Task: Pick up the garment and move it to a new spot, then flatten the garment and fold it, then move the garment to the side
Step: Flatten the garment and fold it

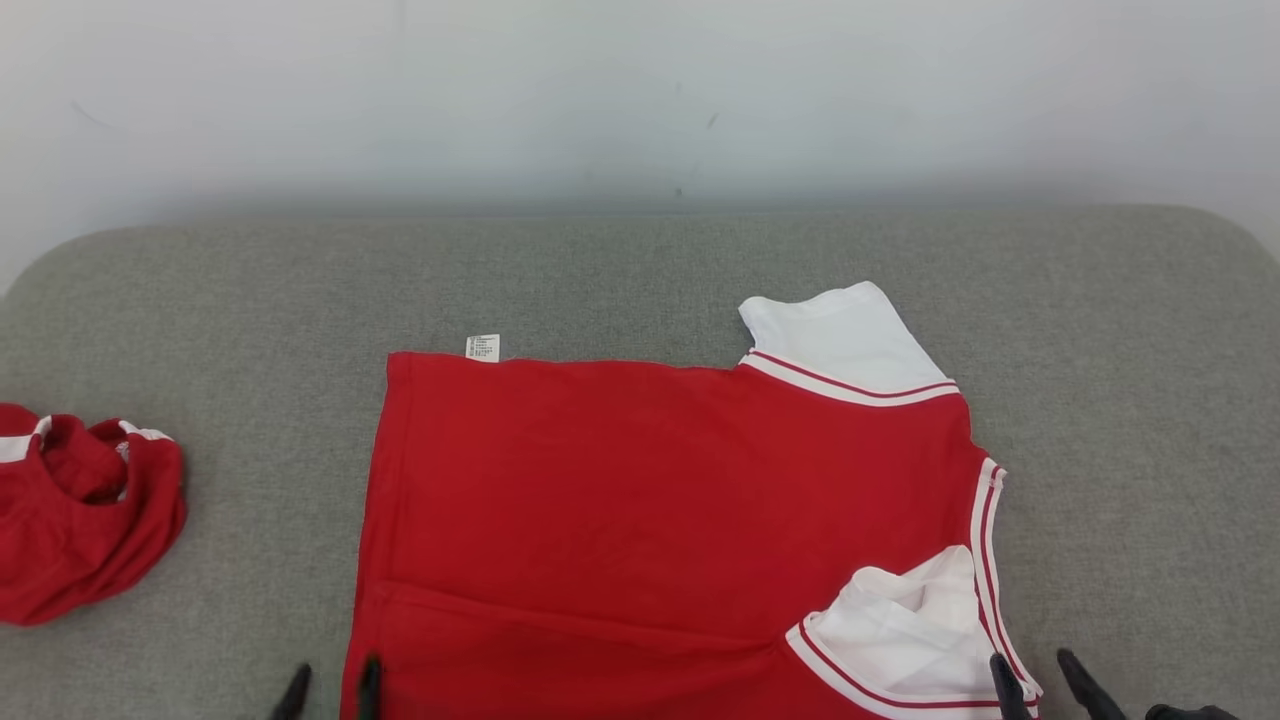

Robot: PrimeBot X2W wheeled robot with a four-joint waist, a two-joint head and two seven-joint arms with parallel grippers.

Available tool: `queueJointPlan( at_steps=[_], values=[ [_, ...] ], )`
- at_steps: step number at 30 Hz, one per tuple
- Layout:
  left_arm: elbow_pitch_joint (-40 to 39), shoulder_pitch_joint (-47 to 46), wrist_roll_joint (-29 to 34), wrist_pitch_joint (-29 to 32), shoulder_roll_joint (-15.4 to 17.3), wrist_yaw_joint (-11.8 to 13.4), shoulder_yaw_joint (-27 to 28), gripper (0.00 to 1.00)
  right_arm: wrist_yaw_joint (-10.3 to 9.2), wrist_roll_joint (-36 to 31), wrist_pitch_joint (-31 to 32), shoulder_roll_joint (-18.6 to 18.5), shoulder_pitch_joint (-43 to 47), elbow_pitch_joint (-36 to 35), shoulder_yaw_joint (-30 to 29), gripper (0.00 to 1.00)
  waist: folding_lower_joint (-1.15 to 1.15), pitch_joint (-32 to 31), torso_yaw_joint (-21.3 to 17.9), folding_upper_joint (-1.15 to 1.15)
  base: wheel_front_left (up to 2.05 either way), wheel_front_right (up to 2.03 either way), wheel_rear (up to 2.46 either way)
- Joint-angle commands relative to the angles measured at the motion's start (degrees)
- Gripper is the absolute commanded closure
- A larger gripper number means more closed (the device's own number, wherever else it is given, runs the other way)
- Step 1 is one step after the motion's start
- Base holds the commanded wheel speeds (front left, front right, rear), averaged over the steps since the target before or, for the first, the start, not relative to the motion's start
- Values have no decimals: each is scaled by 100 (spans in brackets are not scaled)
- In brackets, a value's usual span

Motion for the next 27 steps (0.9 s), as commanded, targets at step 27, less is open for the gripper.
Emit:
queueJointPlan(
  at_steps=[27],
  values=[
    [-1884, 551, 2194, -38, -908, -84, 1528, 0, 5, -1360, -643, 1300, -133, -885, -669, 0, 0, -163, 30, 0, 0, 0, 0]
  ],
)
